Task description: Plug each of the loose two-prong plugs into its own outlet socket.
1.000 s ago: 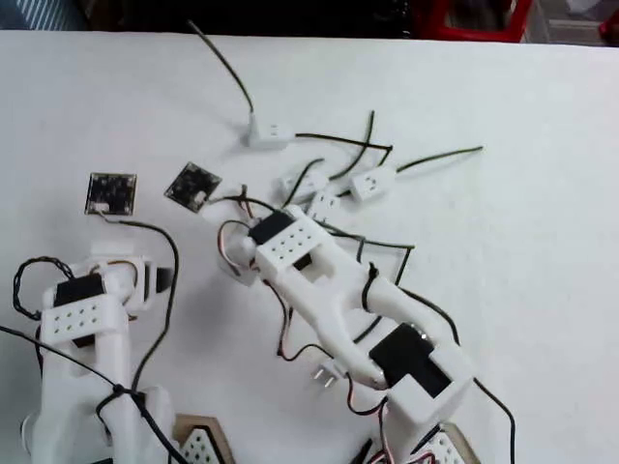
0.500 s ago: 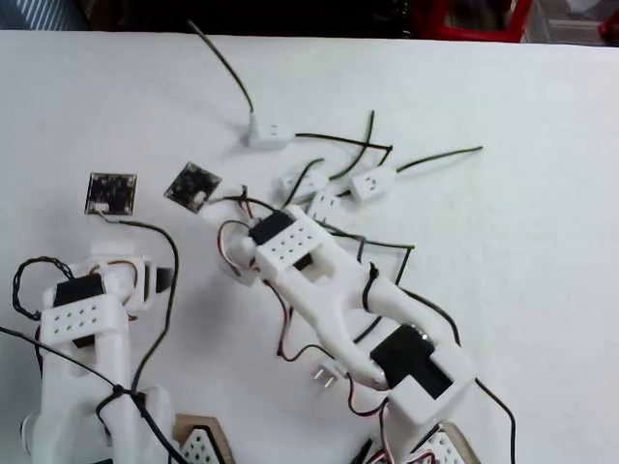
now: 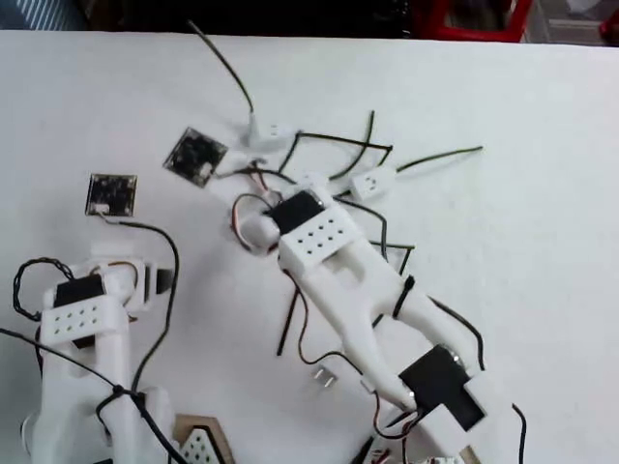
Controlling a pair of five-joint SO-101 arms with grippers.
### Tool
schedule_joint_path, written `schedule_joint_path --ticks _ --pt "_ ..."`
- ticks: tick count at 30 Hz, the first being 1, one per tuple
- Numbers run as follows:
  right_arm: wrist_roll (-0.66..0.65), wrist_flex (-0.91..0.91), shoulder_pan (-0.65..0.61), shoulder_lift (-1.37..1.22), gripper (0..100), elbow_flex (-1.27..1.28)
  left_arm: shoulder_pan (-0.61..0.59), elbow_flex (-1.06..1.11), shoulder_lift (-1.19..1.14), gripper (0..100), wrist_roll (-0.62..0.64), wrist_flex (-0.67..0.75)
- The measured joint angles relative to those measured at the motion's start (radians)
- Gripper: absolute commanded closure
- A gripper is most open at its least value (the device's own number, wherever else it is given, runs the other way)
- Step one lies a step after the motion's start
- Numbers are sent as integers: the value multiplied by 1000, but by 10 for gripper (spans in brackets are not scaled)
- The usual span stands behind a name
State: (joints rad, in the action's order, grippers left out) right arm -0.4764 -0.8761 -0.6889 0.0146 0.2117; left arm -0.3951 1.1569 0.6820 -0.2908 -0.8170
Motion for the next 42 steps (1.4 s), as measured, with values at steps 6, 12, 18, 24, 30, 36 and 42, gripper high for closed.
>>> schedule_joint_path --ticks 6,12,18,24,30,36,42 --pt "0 160 0 0 980 -25 0 0 0 729 0 0" --pt "0 408 2 -124 965 -34 0 0 0 729 0 0" --pt "41 546 2 -267 738 -34 0 0 0 729 0 0" --pt "137 473 11 -250 739 -49 0 9 0 729 0 0" --pt "144 226 48 -52 801 -49 0 9 0 729 0 0" --pt "153 -81 123 137 887 -49 0 9 0 729 0 0" --pt "299 -233 279 173 846 -49 0 9 0 729 0 0"
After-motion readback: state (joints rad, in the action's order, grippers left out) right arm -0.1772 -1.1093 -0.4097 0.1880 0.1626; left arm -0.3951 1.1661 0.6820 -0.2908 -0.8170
